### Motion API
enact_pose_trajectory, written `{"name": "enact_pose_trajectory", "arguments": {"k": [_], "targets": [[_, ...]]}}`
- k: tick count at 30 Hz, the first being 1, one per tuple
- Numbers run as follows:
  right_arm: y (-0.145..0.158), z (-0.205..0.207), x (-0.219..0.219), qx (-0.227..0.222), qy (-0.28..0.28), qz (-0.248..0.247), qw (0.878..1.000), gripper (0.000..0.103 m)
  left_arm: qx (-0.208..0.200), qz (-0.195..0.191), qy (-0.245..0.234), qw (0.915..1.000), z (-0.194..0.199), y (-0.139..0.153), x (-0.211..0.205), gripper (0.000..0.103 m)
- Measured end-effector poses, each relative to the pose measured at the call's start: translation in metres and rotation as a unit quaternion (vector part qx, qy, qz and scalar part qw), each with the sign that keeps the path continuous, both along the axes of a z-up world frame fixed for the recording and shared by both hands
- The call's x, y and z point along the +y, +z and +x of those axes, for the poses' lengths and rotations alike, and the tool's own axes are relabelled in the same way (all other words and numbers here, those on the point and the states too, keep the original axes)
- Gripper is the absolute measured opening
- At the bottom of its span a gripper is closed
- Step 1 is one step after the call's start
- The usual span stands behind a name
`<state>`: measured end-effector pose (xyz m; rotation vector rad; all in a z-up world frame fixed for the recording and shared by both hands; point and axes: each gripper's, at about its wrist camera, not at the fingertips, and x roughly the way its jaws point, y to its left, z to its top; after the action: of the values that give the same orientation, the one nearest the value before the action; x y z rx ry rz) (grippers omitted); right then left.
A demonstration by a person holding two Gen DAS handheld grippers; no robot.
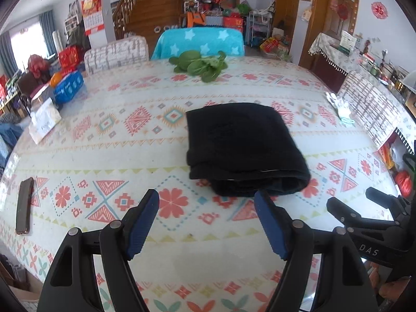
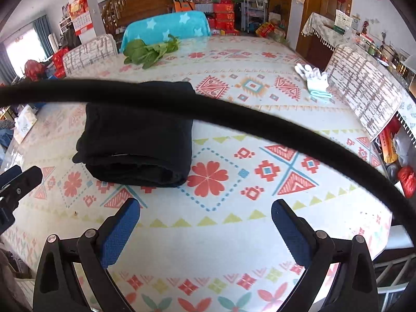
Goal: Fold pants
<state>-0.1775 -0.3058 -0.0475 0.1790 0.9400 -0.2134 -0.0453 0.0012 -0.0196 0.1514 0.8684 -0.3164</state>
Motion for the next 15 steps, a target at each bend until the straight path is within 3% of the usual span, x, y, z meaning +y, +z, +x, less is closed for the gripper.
{"name": "enact_pose_trajectory", "arguments": {"k": [6, 12, 15], "targets": [[0.015, -0.016, -0.019, -0.029, 0.01, -0.001, 1.0, 0.103, -0.03, 0.015, 0.002, 0.9994, -0.029, 0.015, -0.018, 0.075], [0.023, -0.027, -0.022, -0.044, 0.015, -0.002, 0.999, 0.103, -0.035, 0.022, 0.02, 0.9989, -0.043, 0.015, -0.019, 0.076], [0.019, -0.026, -0.018, -0.041, 0.027, 0.005, 0.999, 0.103, -0.079, 0.031, 0.046, 0.9954, -0.057, 0.023, -0.013, 0.076]]}}
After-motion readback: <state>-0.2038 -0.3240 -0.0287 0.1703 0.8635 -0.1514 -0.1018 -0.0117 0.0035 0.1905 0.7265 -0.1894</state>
